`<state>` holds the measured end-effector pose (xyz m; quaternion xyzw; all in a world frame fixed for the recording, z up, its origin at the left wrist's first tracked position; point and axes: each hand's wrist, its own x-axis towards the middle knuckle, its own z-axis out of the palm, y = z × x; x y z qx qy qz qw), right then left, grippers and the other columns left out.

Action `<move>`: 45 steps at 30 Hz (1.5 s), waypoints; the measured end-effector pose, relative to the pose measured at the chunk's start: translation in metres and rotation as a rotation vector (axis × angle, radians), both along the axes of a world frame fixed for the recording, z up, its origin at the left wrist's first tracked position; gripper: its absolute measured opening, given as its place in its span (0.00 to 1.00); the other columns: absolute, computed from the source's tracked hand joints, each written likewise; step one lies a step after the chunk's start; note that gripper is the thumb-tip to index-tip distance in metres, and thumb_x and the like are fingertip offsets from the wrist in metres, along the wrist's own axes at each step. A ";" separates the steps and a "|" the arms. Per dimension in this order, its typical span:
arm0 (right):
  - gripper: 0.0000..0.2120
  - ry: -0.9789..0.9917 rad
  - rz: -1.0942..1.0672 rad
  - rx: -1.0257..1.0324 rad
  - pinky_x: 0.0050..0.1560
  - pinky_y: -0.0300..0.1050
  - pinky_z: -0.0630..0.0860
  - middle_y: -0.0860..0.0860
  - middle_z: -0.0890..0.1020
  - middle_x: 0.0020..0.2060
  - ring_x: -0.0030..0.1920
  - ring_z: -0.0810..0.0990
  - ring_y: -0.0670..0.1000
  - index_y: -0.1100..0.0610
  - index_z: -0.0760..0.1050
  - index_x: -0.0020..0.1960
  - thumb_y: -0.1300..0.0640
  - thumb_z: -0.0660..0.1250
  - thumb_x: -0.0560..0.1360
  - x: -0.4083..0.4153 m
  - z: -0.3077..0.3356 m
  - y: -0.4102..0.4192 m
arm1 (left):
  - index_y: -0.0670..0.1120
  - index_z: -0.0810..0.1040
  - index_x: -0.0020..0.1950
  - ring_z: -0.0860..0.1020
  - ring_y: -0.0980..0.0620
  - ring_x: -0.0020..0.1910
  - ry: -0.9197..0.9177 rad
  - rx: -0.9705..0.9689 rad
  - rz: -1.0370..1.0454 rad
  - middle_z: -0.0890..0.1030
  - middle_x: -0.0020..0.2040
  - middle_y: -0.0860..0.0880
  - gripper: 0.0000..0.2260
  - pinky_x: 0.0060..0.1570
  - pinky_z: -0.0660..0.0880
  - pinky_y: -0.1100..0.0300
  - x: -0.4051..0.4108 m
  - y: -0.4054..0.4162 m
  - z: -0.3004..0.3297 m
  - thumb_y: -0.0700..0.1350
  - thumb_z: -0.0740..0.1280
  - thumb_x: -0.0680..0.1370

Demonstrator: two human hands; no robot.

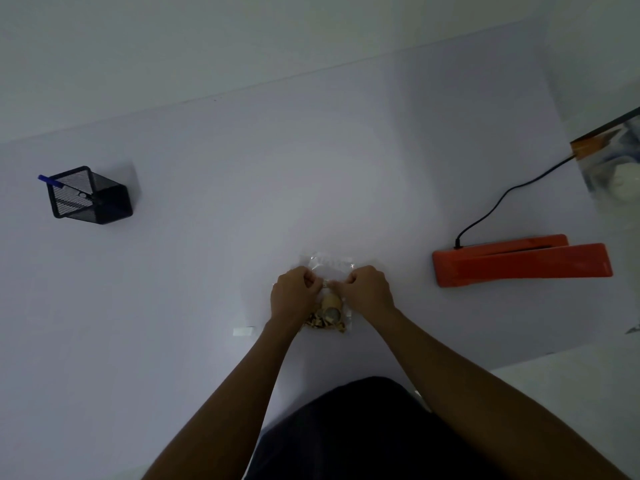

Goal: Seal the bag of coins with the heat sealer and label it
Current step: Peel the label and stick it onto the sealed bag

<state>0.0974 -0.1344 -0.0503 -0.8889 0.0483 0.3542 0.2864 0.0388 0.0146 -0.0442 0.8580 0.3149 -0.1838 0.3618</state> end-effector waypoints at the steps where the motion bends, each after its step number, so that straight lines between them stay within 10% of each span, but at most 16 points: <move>1: 0.30 0.004 -0.006 -0.007 0.24 0.39 0.60 0.46 0.66 0.19 0.21 0.66 0.46 0.53 0.64 0.22 0.36 0.76 0.66 0.000 0.000 -0.001 | 0.50 0.78 0.41 0.78 0.55 0.37 -0.008 0.001 0.006 0.80 0.36 0.56 0.10 0.38 0.74 0.60 0.000 0.000 0.001 0.55 0.70 0.75; 22: 0.23 -0.031 -0.126 0.028 0.31 0.41 0.67 0.49 0.70 0.23 0.25 0.68 0.47 0.54 0.67 0.26 0.49 0.75 0.71 -0.006 -0.007 -0.015 | 0.50 0.77 0.42 0.78 0.54 0.37 0.007 -0.034 0.083 0.80 0.36 0.54 0.11 0.36 0.72 0.59 0.001 0.015 -0.001 0.53 0.76 0.70; 28: 0.33 0.020 -0.074 -0.140 0.32 0.41 0.69 0.52 0.80 0.35 0.38 0.82 0.55 0.56 0.76 0.39 0.25 0.68 0.62 -0.005 0.003 0.005 | 0.50 0.77 0.42 0.78 0.54 0.37 0.010 -0.026 0.086 0.80 0.36 0.54 0.11 0.35 0.71 0.60 0.001 0.014 -0.002 0.52 0.76 0.70; 37: 0.26 -0.001 -0.075 -0.097 0.25 0.40 0.60 0.47 0.69 0.23 0.25 0.69 0.46 0.52 0.65 0.27 0.38 0.74 0.70 -0.002 0.005 0.000 | 0.49 0.77 0.42 0.78 0.54 0.37 0.006 -0.042 0.067 0.79 0.36 0.54 0.11 0.36 0.72 0.60 0.002 0.017 -0.004 0.52 0.76 0.70; 45: 0.19 0.042 -0.088 -0.132 0.37 0.43 0.72 0.50 0.76 0.32 0.38 0.79 0.56 0.53 0.72 0.34 0.38 0.67 0.70 -0.006 0.011 0.004 | 0.50 0.76 0.42 0.78 0.53 0.37 -0.002 -0.034 0.054 0.79 0.36 0.54 0.10 0.36 0.70 0.60 0.001 0.014 -0.005 0.52 0.75 0.71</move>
